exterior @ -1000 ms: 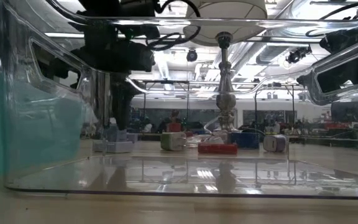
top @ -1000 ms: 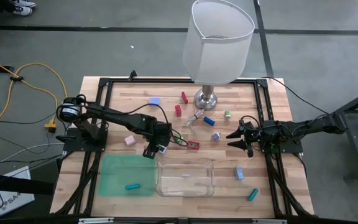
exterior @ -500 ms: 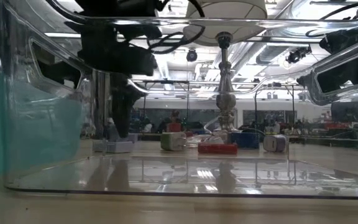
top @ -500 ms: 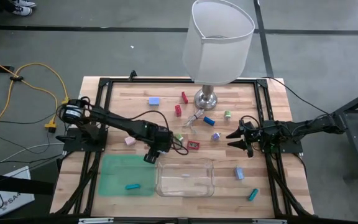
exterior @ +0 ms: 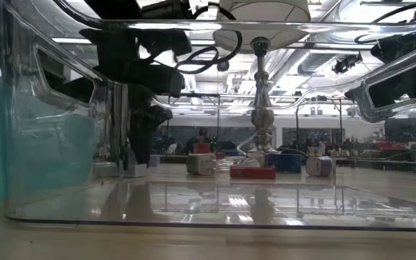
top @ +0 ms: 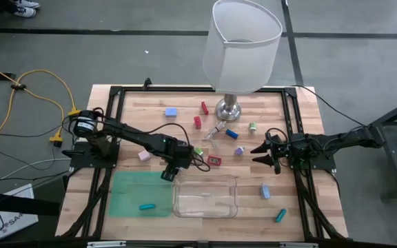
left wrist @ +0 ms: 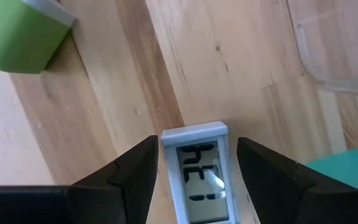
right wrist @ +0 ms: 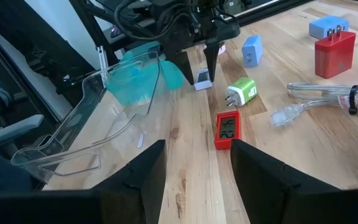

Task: Pick & Place Office items
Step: Put the white timer into the green bin, then put the top red timer into the green bin

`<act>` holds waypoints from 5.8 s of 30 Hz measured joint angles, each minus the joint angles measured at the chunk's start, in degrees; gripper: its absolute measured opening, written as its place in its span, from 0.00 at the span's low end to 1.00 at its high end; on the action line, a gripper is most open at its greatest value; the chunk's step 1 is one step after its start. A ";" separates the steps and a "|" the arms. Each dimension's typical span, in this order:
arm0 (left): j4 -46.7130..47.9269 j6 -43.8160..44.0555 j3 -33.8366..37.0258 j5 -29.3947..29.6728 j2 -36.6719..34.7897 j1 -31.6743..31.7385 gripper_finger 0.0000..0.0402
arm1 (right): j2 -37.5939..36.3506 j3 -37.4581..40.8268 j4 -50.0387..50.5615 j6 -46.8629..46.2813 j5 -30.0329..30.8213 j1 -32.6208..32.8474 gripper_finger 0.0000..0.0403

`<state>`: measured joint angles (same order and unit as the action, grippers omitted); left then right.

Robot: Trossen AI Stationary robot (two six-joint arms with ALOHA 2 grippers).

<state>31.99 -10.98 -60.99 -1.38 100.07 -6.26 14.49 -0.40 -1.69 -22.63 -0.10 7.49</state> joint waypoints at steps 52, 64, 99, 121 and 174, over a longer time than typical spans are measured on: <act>0.92 4.82 0.09 -0.27 1.73 0.15 0.36 | 0.10 0.00 0.13 0.00 -0.08 0.00 0.41; 1.30 5.00 -0.50 0.09 1.37 0.15 0.37 | 0.10 0.00 0.15 0.00 -0.08 0.00 0.41; 13.25 7.05 -2.45 14.21 -16.97 -1.08 0.36 | 0.08 0.00 0.04 0.00 -0.06 0.00 0.41; 21.04 36.28 -2.80 16.34 -21.97 -22.10 0.36 | 0.08 0.00 0.13 0.01 -0.08 0.00 0.41; -2.91 47.03 10.67 5.03 -11.69 -24.81 0.48 | 0.08 0.00 0.20 0.00 -0.07 0.00 0.41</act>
<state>29.08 36.05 -50.33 3.66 88.38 -31.07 14.57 -0.40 -1.50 -22.63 -0.18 7.49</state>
